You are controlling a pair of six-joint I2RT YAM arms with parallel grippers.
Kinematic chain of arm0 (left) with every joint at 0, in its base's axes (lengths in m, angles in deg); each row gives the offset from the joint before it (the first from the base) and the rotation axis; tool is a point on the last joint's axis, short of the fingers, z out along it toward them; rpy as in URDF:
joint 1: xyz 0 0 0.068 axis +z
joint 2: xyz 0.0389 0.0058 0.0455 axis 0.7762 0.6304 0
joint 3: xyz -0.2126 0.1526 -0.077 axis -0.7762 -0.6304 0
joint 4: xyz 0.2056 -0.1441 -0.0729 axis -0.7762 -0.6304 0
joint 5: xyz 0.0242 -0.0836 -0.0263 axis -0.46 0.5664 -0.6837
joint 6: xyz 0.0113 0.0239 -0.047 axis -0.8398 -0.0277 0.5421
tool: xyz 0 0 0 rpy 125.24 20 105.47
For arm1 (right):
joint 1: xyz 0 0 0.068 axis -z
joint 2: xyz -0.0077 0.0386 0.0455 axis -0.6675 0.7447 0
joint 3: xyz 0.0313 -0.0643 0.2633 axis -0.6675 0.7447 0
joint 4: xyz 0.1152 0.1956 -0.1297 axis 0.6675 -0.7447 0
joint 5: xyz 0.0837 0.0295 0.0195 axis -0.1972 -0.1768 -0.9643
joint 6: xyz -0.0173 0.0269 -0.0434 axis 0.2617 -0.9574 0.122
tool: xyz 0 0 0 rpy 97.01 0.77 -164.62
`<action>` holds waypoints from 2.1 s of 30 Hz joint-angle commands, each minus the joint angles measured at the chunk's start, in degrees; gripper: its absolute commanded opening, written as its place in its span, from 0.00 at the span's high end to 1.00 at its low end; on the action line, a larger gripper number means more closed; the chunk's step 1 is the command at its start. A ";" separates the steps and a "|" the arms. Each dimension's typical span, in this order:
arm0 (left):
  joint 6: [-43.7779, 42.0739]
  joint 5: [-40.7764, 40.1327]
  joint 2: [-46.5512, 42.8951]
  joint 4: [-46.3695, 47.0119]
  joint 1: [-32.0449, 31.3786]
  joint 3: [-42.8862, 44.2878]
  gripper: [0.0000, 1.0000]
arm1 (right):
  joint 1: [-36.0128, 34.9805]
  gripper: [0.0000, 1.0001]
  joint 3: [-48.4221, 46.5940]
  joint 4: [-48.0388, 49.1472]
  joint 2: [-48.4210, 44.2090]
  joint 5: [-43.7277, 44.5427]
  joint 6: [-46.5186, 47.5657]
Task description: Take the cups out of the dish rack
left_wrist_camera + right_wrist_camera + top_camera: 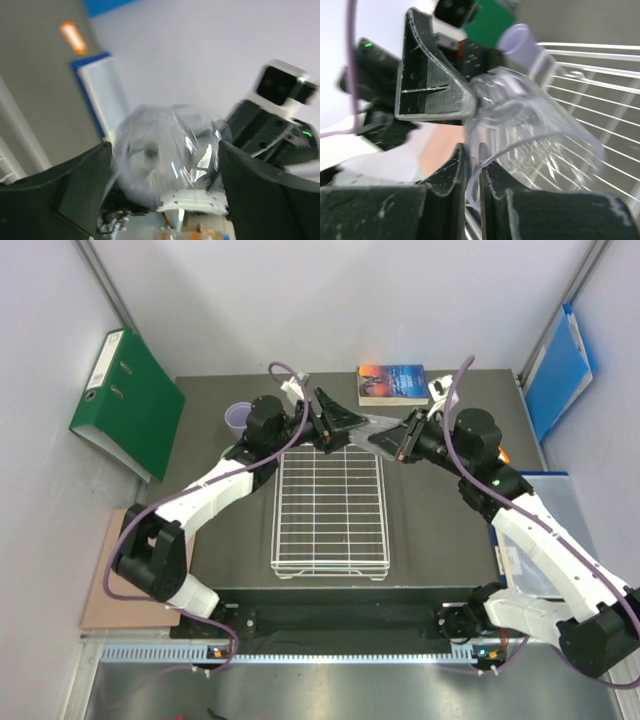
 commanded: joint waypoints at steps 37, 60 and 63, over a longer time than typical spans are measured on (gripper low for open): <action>-31.04 -46.99 -11.74 -68.35 4.86 13.82 0.05 | 14.98 1.00 -60.61 -64.66 65.75 35.60 7.61; -34.29 -49.10 -12.44 -67.47 4.25 14.70 0.01 | 14.63 0.68 -53.25 -52.86 41.29 30.69 9.62; -36.83 -51.11 -11.83 -69.83 3.98 15.05 0.01 | 12.53 0.46 -38.41 -36.79 26.27 26.63 13.05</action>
